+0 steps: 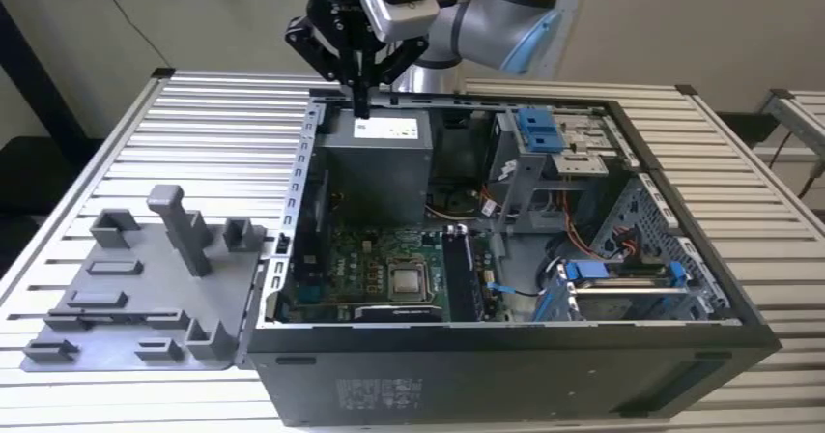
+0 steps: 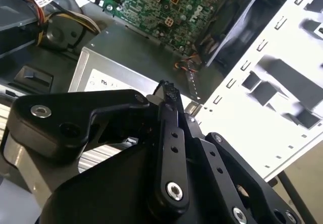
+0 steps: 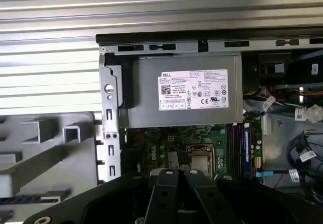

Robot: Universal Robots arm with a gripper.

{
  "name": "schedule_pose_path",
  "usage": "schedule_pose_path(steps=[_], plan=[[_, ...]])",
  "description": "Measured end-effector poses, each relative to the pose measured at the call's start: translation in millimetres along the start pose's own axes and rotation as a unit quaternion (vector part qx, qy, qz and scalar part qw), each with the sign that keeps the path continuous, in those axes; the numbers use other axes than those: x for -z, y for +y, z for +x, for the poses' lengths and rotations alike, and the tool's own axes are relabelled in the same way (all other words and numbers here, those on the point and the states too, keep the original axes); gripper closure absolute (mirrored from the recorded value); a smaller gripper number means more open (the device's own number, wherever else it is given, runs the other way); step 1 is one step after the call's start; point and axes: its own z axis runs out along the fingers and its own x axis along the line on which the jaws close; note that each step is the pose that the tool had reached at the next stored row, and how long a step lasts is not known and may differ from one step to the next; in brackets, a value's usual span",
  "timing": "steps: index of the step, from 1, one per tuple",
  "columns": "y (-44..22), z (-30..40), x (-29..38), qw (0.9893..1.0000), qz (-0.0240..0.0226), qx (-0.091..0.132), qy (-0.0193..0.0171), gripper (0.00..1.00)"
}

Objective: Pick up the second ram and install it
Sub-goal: 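Reach for the second ram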

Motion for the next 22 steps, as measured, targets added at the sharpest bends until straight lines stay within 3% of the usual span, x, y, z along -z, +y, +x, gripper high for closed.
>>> schedule_pose_path(steps=[16,22], plan=[[-2.0,24.1,0.5,1.0,0.0,0.003,0.0002,0.89],[-2.4,30.0,0.5,1.0,0.0,0.003,0.0002,0.89]])
